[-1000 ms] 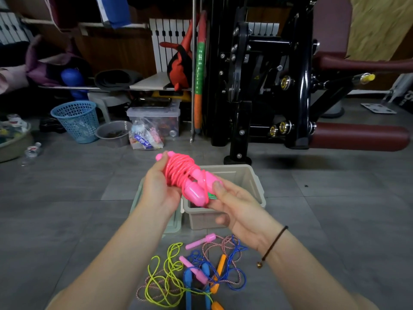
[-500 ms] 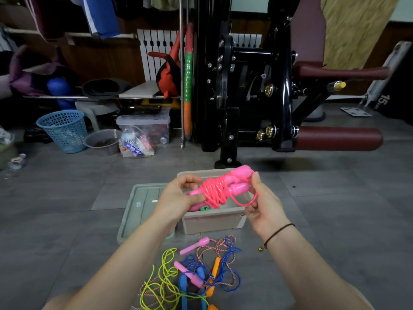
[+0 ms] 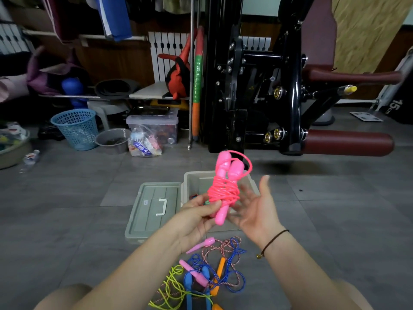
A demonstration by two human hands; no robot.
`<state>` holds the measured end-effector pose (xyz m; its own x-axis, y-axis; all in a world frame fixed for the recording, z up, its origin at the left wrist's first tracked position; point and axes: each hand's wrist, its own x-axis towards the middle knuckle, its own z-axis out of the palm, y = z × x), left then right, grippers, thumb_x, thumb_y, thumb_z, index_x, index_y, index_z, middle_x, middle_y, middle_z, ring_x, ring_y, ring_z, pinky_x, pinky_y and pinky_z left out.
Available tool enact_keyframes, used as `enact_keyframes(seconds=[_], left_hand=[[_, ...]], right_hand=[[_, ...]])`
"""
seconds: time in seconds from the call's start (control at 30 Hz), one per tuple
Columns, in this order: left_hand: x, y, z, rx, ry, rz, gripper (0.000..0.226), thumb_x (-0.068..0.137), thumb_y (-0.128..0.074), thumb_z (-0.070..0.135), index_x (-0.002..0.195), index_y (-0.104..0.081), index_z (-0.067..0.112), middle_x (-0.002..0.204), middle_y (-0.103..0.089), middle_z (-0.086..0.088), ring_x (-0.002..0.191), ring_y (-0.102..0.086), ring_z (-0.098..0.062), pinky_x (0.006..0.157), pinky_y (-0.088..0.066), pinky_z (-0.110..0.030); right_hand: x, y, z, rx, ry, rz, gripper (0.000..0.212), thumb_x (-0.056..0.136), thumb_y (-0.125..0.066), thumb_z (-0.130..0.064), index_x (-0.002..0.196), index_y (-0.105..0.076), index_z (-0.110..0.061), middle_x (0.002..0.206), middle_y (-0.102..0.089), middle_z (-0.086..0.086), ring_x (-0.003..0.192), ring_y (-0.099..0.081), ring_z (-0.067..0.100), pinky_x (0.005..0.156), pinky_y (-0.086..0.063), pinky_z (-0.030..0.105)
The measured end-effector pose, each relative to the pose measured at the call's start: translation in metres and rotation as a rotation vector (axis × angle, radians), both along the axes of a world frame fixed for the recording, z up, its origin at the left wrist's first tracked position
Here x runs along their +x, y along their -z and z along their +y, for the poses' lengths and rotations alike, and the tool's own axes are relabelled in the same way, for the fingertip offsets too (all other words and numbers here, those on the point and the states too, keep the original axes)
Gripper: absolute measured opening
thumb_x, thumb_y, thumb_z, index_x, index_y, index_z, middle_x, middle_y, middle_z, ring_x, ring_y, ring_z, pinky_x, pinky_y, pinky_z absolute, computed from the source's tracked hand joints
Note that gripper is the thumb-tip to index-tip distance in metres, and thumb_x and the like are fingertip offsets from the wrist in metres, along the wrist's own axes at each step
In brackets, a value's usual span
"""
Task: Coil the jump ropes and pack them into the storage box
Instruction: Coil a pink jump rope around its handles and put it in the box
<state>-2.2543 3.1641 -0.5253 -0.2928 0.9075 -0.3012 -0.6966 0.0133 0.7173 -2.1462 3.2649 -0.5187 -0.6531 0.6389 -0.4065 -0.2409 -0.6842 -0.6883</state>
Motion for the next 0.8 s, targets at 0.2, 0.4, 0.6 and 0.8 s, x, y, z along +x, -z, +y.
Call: enact_keyframes(seconds=[0.2, 0.4, 0.6, 0.8], left_hand=[[-0.019, 0.016, 0.014, -0.134, -0.034, 0.378, 0.032, 0.084, -0.064, -0.002, 0.114, -0.059, 0.008, 0.091, -0.071, -0.008, 0.077, -0.067, -0.017, 0.074, -0.058, -0.033], [-0.035, 0.036, 0.052, -0.259, 0.076, 0.608, 0.034, 0.089, -0.058, 0.006, 0.122, -0.055, 0.012, 0.087, -0.067, -0.004, 0.072, -0.061, -0.011, 0.064, -0.052, -0.026], [-0.093, 0.078, 0.103, -0.413, 0.318, 0.893, 0.055, 0.088, -0.064, 0.022, 0.138, -0.04, 0.026, 0.112, -0.057, -0.003, 0.095, -0.055, -0.02, 0.068, -0.049, -0.03], [-0.147, 0.153, 0.141, -0.68, 0.17, 1.281, 0.051, 0.091, -0.059, 0.031, 0.138, -0.045, 0.018, 0.138, -0.05, -0.014, 0.126, -0.048, -0.026, 0.103, -0.036, -0.027]], right_hand=[[-0.02, 0.008, -0.01, 0.342, -0.203, -0.277, 0.027, 0.091, -0.058, -0.029, 0.103, -0.063, -0.005, 0.09, -0.07, 0.013, 0.076, -0.07, 0.023, 0.073, -0.059, 0.041], [-0.034, 0.03, 0.038, 0.313, -0.36, -0.338, 0.017, 0.086, -0.064, -0.012, 0.101, -0.061, -0.004, 0.08, -0.071, 0.011, 0.075, -0.07, 0.021, 0.066, -0.06, 0.033], [-0.066, 0.067, 0.102, 0.306, -0.204, -0.463, 0.011, 0.088, -0.062, -0.008, 0.091, -0.06, 0.003, 0.078, -0.062, 0.014, 0.071, -0.061, 0.021, 0.052, -0.057, 0.029], [-0.083, 0.173, 0.163, 0.307, -0.167, -0.704, 0.011, 0.086, -0.066, -0.008, 0.088, -0.055, -0.008, 0.047, -0.064, -0.002, 0.049, -0.064, 0.014, 0.042, -0.052, 0.025]])
